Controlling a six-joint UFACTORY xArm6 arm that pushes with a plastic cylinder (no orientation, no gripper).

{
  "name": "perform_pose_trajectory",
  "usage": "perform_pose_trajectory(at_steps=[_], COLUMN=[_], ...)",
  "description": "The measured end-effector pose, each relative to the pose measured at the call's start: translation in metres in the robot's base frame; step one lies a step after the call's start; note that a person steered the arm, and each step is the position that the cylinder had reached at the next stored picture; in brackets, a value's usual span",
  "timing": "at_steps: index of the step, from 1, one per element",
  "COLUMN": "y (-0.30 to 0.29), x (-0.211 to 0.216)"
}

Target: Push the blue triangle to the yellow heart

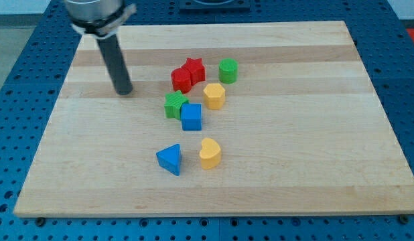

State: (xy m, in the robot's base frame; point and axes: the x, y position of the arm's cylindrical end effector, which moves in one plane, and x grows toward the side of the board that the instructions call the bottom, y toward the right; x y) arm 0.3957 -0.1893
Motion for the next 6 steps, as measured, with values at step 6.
perform_pose_trajectory(at_steps=[6], y=[0.121], x=[0.16])
